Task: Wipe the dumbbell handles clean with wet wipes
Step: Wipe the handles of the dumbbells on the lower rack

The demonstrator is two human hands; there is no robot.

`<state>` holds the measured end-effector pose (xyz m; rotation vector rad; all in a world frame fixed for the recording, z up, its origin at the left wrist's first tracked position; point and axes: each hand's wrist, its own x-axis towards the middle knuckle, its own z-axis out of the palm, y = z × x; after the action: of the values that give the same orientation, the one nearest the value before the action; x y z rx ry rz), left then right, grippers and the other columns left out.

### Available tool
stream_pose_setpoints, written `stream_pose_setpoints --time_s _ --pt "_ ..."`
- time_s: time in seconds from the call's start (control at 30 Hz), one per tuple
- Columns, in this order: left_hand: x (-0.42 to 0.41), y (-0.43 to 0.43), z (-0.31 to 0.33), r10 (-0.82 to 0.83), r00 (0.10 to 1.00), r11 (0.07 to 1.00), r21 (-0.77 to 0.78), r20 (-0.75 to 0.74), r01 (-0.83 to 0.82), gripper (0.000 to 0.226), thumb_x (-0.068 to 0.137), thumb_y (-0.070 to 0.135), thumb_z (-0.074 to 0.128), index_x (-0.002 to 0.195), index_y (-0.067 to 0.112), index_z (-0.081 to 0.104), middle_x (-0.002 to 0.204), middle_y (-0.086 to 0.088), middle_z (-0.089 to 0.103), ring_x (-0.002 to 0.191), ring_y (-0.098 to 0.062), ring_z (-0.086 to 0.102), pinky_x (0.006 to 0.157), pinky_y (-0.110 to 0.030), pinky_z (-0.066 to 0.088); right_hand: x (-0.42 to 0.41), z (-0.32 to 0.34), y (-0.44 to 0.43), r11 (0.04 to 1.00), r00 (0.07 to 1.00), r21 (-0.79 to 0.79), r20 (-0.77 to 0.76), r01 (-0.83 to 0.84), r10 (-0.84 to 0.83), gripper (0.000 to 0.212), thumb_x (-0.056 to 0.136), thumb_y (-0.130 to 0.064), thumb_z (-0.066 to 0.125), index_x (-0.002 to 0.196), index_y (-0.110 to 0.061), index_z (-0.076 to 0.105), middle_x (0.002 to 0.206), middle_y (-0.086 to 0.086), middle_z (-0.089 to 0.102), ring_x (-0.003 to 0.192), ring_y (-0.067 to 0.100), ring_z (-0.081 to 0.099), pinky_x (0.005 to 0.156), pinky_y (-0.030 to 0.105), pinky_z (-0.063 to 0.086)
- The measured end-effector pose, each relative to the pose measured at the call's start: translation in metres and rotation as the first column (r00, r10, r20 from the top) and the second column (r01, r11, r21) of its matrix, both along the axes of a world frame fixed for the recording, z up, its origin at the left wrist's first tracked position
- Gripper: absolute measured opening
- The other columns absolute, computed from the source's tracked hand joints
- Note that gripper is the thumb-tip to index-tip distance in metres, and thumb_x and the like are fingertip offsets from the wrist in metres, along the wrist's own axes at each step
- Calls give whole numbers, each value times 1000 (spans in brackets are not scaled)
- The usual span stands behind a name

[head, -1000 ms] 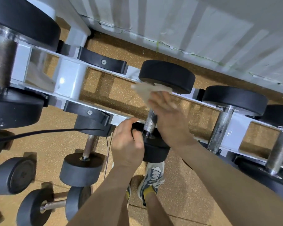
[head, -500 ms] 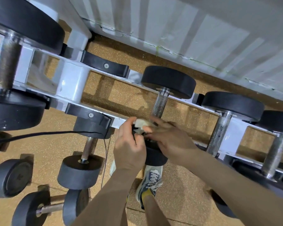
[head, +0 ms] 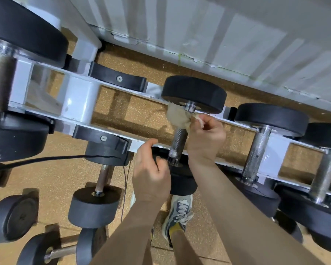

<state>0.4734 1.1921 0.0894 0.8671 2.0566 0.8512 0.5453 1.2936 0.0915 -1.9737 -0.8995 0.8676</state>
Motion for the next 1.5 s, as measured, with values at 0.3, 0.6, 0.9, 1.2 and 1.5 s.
stream_pose_setpoints --time_s 0.3,0.6,0.9,1.2,1.5 --pt "-10 7 5 -279 956 959 30 -86 282 55 85 17 37 138 26 41 133 6 47 121 -11 42 100 -32 35 -7 9 -4 958 937 -49 201 -283 287 20 84 -28 72 100 -18 67 102 -3 52 80 -1 49 76 5 37" --pt "-14 29 -7 -135 985 956 -246 105 158 27 92 31 42 117 33 54 99 -12 67 95 -34 62 88 -46 49 -2 5 -20 988 997 -154 -62 27 -37 12 84 -7 71 79 -18 73 80 -7 72 75 4 67 80 25 57" --pt "-6 24 -2 -14 999 993 -113 29 17 37 82 33 36 97 24 68 94 4 66 92 -21 58 80 -35 47 -10 14 15 983 948 -46 -262 178 -183 25 82 10 63 68 -11 67 76 5 71 74 19 67 71 27 58" --pt "-7 24 -1 -3 1000 995 -103 12 4 38 80 31 33 100 24 65 98 2 65 93 -21 57 78 -36 46 32 27 -39 765 770 -390 183 -513 611 18 85 -4 58 81 -13 74 80 0 70 75 20 63 71 29 50" --pt "-6 24 -2 42 999 998 -52 35 -41 34 81 29 36 98 23 65 91 1 65 90 -25 58 77 -39 48 19 8 -36 734 626 -119 443 -668 642 23 76 4 62 90 -10 73 90 5 65 78 22 62 71 24 49"
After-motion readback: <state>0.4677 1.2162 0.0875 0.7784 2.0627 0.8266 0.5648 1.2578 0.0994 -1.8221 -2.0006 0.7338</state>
